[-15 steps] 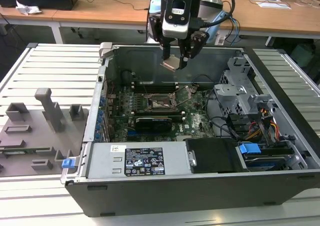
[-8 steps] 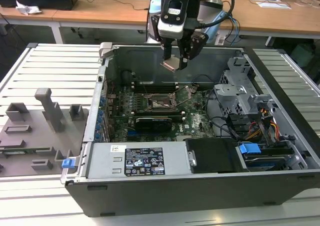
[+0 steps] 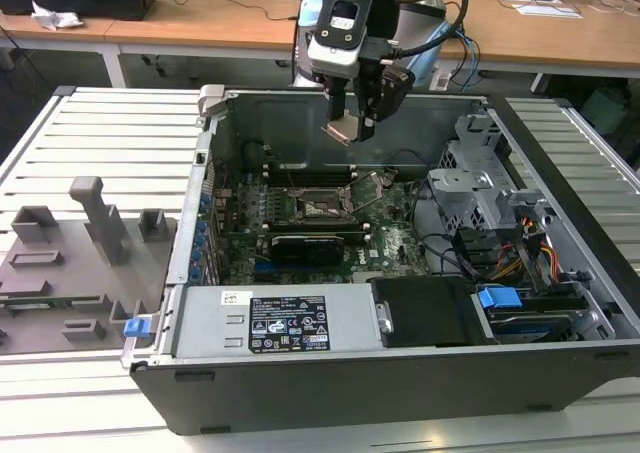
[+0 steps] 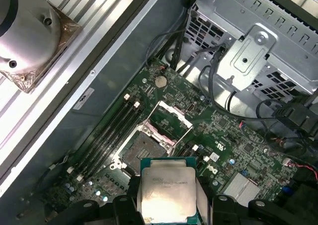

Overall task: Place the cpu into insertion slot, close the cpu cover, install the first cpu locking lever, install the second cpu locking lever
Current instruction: 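Place the cpu into insertion slot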

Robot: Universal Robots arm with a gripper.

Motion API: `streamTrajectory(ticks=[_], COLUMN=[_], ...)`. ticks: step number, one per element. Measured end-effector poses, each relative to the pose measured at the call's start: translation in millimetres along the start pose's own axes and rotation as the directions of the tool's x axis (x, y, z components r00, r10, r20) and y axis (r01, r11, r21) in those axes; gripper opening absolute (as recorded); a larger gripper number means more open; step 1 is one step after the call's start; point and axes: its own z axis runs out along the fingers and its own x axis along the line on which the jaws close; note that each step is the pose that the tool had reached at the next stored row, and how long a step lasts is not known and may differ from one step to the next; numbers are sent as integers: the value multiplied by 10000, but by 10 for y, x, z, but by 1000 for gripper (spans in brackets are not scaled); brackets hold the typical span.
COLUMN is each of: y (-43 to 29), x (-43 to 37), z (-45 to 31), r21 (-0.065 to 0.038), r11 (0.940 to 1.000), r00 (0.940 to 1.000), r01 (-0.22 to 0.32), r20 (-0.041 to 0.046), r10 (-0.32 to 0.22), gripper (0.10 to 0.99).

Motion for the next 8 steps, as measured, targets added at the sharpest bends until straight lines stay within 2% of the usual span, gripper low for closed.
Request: streamTrajectory(ticks=[4,6,8], y=[-1,-6,-9], x=[0,-2,-2], z=[21,66,98], r21=[-5,23,25], r11=[9994,9993,9993], r00=[9994,9993,9992], r01=[-336,-361,-386], r20=[31,78,84], r10=[336,361,386], gripper=[529,529,529])
